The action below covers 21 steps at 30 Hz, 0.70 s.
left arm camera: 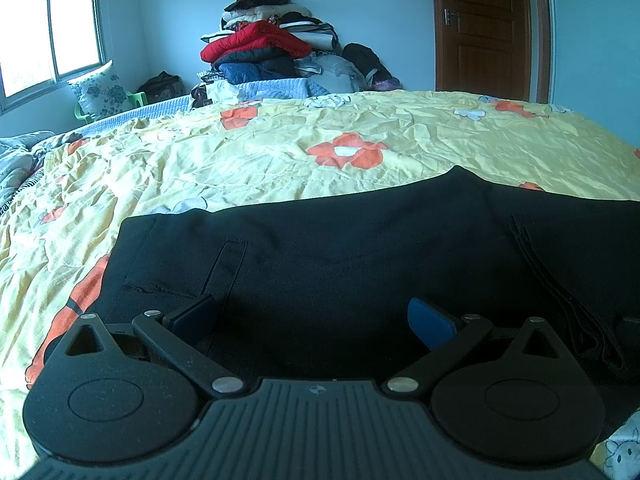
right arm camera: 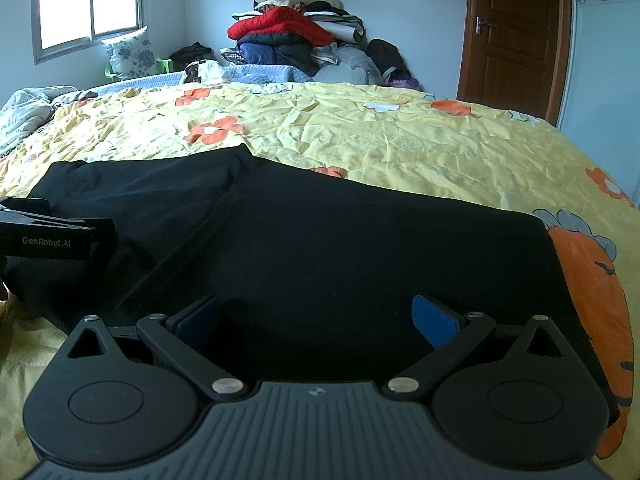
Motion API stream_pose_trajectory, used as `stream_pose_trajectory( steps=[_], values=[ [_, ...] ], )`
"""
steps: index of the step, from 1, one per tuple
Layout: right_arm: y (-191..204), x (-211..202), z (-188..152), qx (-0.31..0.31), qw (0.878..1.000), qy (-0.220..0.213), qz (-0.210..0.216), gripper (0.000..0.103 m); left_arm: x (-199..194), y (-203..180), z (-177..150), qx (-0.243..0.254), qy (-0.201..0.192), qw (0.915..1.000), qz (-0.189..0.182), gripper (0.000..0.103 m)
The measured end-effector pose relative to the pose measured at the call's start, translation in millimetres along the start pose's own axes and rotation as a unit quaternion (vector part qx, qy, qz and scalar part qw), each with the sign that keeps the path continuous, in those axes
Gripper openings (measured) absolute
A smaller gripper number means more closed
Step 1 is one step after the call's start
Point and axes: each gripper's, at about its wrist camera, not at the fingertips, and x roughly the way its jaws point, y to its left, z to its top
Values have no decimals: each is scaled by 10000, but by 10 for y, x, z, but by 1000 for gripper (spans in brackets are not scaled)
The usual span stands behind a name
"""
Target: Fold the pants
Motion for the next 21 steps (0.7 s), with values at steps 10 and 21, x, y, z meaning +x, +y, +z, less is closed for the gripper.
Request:
stream_pose_trajectory(
  steps=[10, 21],
  values=[
    [59, -136, 159, -53, 10000, -18, -33, 103, -304, 24, 4, 413, -124, 9984, -358, 103],
    [1190, -373, 379, -2416, 9661, -584, 699, 103, -564, 698, -32, -3, 11, 9997, 236, 102]
  ],
)
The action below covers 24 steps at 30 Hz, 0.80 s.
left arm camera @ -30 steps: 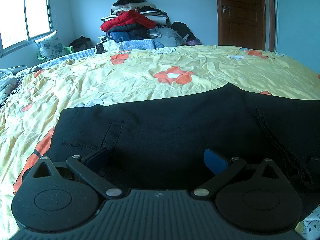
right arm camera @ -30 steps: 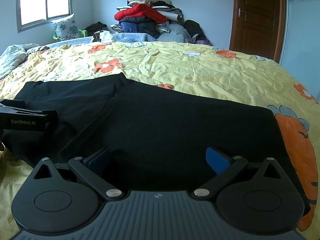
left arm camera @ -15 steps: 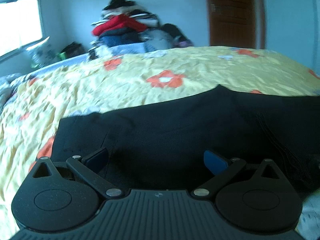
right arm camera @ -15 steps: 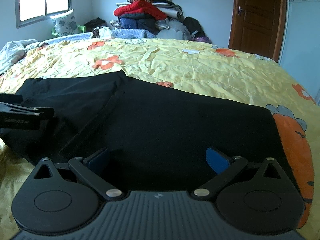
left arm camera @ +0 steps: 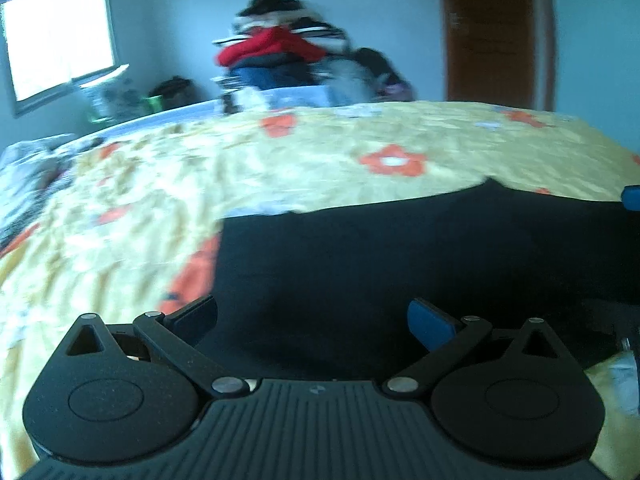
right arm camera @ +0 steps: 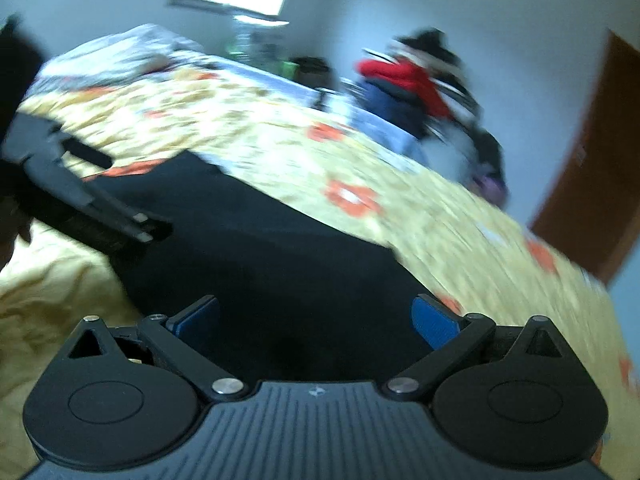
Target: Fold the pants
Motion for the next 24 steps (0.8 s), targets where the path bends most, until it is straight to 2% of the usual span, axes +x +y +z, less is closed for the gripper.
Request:
stream_pose_trajectory(
  steps=[4, 7, 13, 15, 18, 24],
  values=[
    [448, 8, 222, -784, 9960, -347, 249, 103, 26, 346, -44, -347, 101, 9988, 327, 102],
    [768, 95, 308, -1273, 9900, -408, 440, 103, 57, 554, -62, -584, 200, 9961, 622, 102],
    [1241, 381, 320, -1824, 9820, -313, 380, 103, 37, 878, -40, -953, 224, 9902, 995, 102],
    [1321, 472, 312, -1959, 9799, -282, 237, 103, 37, 952, -24, -1085, 202, 9884, 1039, 102],
    [1457, 583, 288, -2260, 9739, -225, 16, 103, 58, 1054, 21, -1374, 289, 9866, 827, 102],
    [1594, 775, 355, -2366, 9698, -395, -437, 103, 120, 1165, 40, -1938, 629, 9790, 54, 102]
  ],
)
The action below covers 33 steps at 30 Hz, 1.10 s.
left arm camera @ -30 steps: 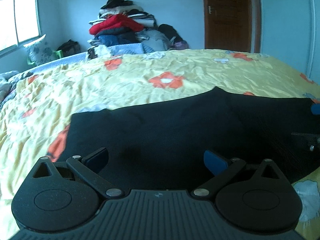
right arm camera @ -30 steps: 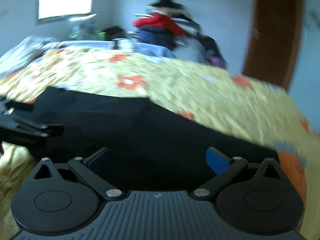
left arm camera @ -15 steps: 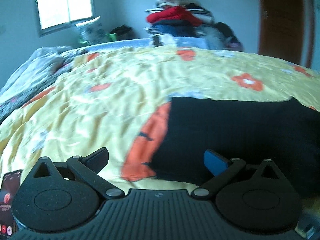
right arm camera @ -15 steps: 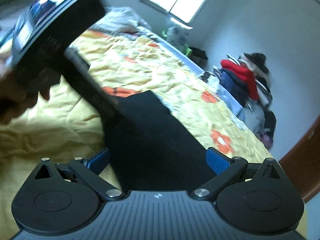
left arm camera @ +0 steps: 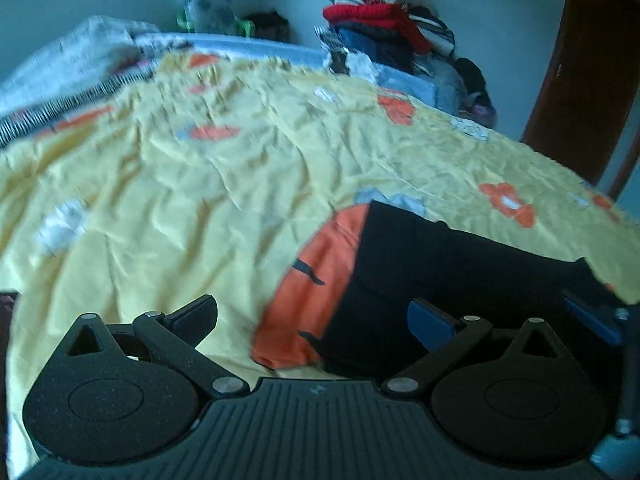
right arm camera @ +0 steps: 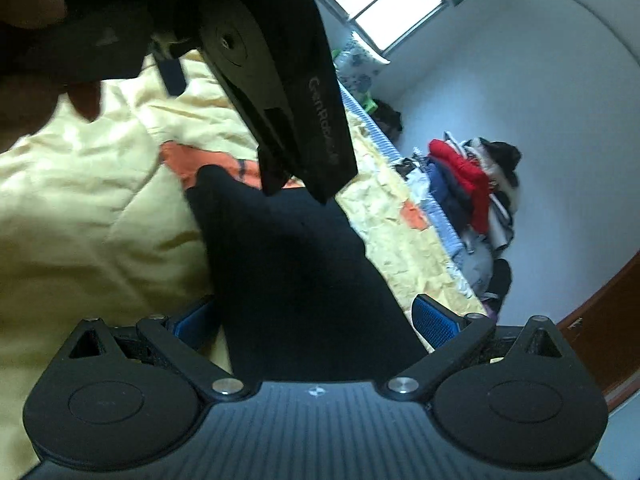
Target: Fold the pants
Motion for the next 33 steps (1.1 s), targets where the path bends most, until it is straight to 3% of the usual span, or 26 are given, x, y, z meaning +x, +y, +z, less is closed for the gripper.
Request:
stream_pose_trajectory(
  steps=[4, 9, 11, 12, 13, 16, 18, 20, 22, 25, 30, 33],
  values=[
    [14, 82, 37, -74, 9997, -155, -163, 103, 38, 36, -12, -226, 217, 9991, -296, 102],
    [88, 48, 38, -598, 9966, -493, -289, 101, 91, 219, 14, -755, 450, 9938, -675, 102],
    [137, 70, 60, -843, 9945, -567, -269, 91, 107, 319, 25, -1068, 538, 9889, -877, 102],
    [168, 89, 73, -965, 9934, -567, -235, 79, 121, 369, 25, -1237, 610, 9850, -1041, 102],
    [209, 106, 83, -1093, 9922, -572, -199, 66, 150, 422, 24, -1428, 727, 9792, -1244, 102],
    [327, 166, 103, -1443, 9876, -601, -144, 40, 261, 538, 4, -1963, 1044, 9580, -1812, 102],
    [330, 214, 112, -1434, 9881, -551, 22, 31, 322, 577, -16, -2223, 1184, 9452, -2077, 102],
    [249, 234, 122, -1124, 9919, -529, 275, 25, 376, 573, -25, -2377, 1273, 9337, -2355, 102],
    [35, 231, 141, -276, 9960, -491, 698, 21, 435, 546, -13, -2491, 1344, 9214, -2662, 102],
    [-318, 221, 126, 838, 9893, -523, 1077, 21, 547, 477, 8, -2634, 1426, 9061, -2987, 102],
    [-751, 253, 57, 1975, 9684, -522, 1429, 21, 771, 345, 49, -2843, 1472, 8942, -3130, 102],
    [-890, 276, -3, 2333, 9581, -449, 1597, 21, 878, 257, 120, -2883, 1337, 8940, -3157, 102]
  ],
)
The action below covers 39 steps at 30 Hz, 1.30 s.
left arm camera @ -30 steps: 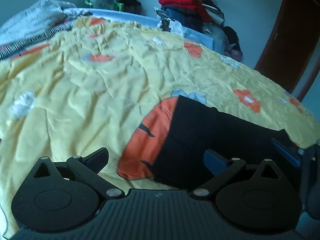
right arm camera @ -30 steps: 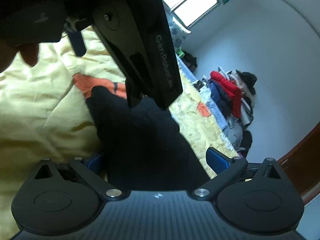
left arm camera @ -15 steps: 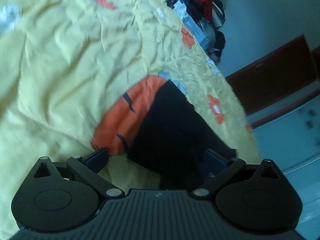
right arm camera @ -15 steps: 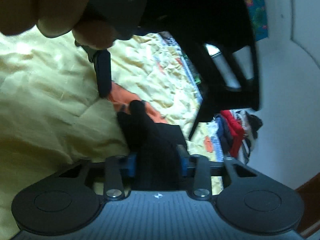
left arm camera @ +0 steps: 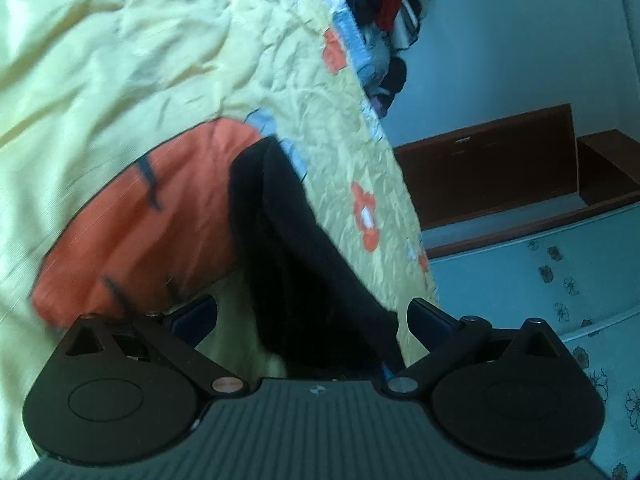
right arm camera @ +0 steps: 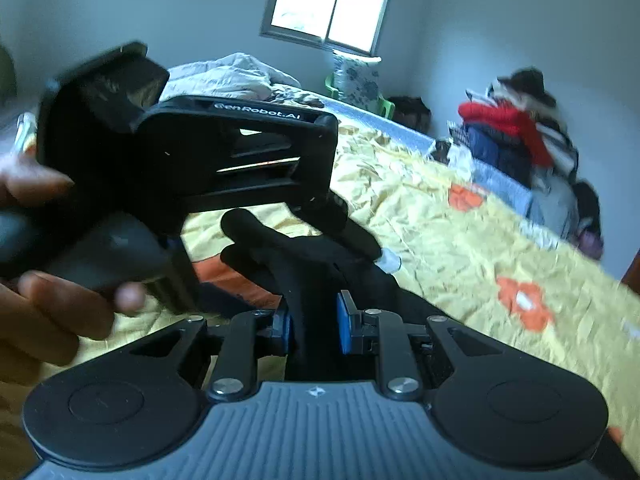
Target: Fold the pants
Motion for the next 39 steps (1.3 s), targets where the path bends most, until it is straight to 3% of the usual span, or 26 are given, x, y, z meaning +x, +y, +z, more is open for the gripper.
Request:
stream_pose_trajectory(
  steps=[5, 8, 10, 13, 14, 16, 21, 25, 33, 39],
  values=[
    [-222, -242, -17, 498, 9951, 79, 850, 21, 129, -61, 111, -20, -151, 9999, 48, 98],
    [-487, -410, -54, 1174, 9829, -176, 1411, 21, 139, -61, 146, 31, -201, 9997, 101, 84],
    [-651, -437, -50, 1499, 9826, -210, 1078, 21, 156, -23, 156, 12, -188, 9996, 196, 65],
    [-644, -207, -46, 1199, 9920, 369, 127, 21, 136, 3, 128, 133, -198, 9990, 374, 38],
    [-620, -109, -56, 1131, 9923, 510, 16, 22, 122, 9, 120, 203, -222, 9986, 443, 33],
    [-584, 47, -74, 1228, 9906, 568, 180, 22, 101, -7, 105, 374, -272, 9974, 545, 24],
    [-452, 198, -22, 1331, 9895, 409, 385, 22, -3, -196, -37, 954, -607, 9913, 670, 19],
    [-472, 86, -14, 1479, 9880, 107, 436, 22, -160, -578, -277, 1670, -1017, 9776, 775, 18],
    [-792, -713, -124, 2067, 9735, -863, 454, 22, -241, -1405, -863, 2719, -1412, 9502, 568, 18],
    [-1252, -1380, -433, 2721, 9514, -1407, 314, 22, 52, -1995, -1374, 3408, -1269, 9312, 260, 21]
  ],
)
